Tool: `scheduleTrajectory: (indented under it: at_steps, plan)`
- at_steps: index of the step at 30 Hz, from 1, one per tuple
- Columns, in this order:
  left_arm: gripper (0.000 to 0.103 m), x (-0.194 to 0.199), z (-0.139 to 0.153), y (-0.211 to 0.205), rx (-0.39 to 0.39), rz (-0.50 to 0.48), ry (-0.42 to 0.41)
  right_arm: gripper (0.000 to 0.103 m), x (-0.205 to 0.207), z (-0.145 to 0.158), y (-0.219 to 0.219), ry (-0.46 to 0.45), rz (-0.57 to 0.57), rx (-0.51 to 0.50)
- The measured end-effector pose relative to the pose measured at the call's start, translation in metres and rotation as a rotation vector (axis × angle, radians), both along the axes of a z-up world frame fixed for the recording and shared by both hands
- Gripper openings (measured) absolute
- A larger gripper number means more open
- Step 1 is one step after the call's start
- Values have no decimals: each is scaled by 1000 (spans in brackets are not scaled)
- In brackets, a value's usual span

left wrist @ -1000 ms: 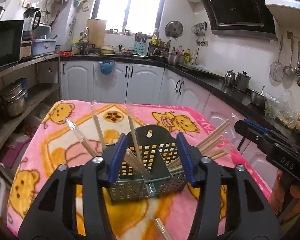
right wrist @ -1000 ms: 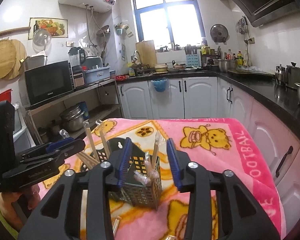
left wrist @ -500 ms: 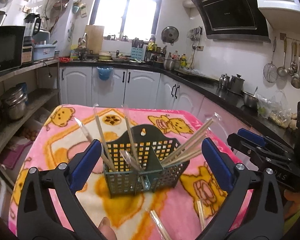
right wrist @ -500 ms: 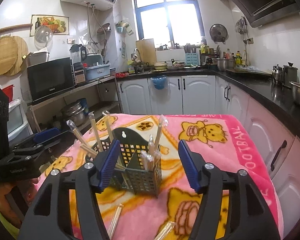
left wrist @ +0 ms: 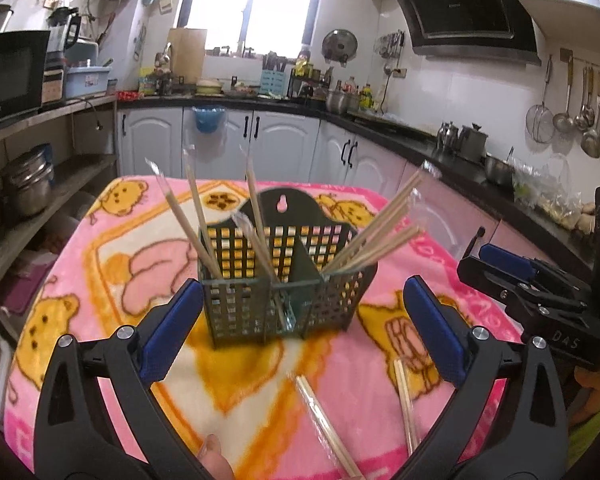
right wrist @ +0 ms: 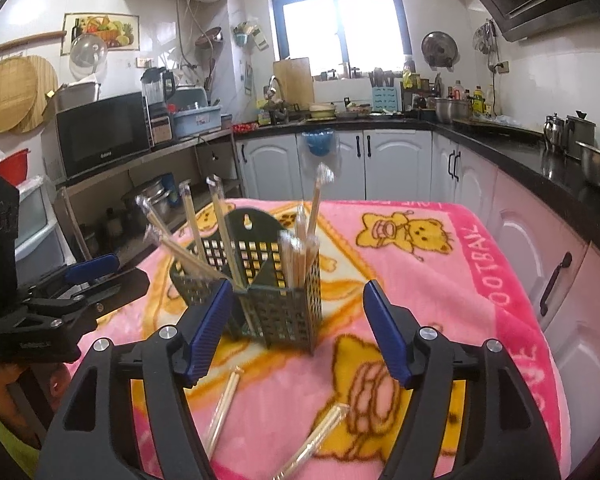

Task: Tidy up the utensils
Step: 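Withdraw both open tools and lower them toward the last chopsticks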

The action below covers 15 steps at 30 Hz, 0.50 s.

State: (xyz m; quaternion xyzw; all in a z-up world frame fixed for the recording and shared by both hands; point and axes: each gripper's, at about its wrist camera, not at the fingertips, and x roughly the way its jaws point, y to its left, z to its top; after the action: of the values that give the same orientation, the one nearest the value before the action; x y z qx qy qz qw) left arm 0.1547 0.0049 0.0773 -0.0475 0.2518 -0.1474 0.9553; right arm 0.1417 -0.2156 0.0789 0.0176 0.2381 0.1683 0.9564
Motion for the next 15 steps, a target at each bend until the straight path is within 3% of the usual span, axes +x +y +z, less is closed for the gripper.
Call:
scheduleTrajectory:
  at_steps: [15]
  plan:
    - [92, 0, -48, -9, 20, -15, 111, 68, -6, -40, -11, 92, -17, -22]
